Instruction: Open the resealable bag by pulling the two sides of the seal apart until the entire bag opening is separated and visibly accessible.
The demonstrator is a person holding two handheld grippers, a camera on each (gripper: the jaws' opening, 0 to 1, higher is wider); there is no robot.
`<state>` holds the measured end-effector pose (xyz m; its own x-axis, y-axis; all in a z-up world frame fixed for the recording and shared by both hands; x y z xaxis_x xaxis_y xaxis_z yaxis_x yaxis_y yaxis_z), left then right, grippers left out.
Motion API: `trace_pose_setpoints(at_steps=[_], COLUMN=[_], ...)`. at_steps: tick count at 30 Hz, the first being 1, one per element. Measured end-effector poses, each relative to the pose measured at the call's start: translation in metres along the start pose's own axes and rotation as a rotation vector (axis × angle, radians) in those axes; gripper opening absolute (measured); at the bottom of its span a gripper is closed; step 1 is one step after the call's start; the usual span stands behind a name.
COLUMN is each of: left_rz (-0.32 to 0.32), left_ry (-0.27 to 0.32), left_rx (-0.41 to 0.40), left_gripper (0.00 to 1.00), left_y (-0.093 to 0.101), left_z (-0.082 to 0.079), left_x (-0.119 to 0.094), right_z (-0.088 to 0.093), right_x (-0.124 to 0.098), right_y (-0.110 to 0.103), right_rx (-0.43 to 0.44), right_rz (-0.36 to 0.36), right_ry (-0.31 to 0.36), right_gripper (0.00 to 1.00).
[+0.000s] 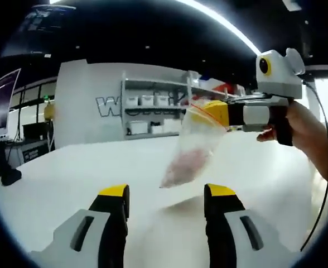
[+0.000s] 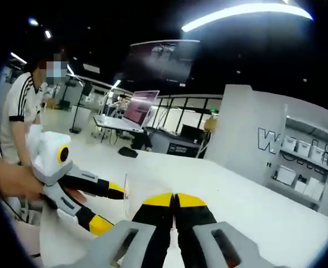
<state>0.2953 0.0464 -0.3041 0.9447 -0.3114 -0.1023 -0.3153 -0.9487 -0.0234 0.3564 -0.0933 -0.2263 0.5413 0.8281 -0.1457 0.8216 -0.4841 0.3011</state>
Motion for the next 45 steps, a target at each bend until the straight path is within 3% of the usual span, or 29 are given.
trace_pose_setpoints(at_steps=[10,31,45], left_rz=[0.008,0.002,-0.003], left_ry=[-0.011,-0.024,-0.025], left_rx=[-0.013,-0.028,-0.04], left_gripper=[0.54,0.51,0.51], left_y=[0.001,0.0,0.001], left_z=[0.001,0.004,0.005], left_x=[-0.001,-0.002,-0.002], right_z=[0.006,0.023,0.028], right_x=[0.005,0.011,0.016], right_y=[0.006,0.026,0.049], right_rx=[0.043,0.04,0.084], right_rz=[0.002,0.032,0.067], right_ry=[-0.008,-0.065,-0.073], right_gripper=[0.0,0.0,0.0])
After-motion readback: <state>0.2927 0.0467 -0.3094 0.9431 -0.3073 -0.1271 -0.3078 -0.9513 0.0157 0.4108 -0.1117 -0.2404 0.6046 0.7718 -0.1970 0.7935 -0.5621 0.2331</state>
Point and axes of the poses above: the point that each gripper's makers call its tool centre point, and the gripper's own axes: x roughly forward along the fingers, y roughly to its right, z roughly out of its underside, the point moved 8 cm from there along -x, roughly backward along the fingers, and after that the axes turned 3 degrees about -y, right-handed, at the moved point
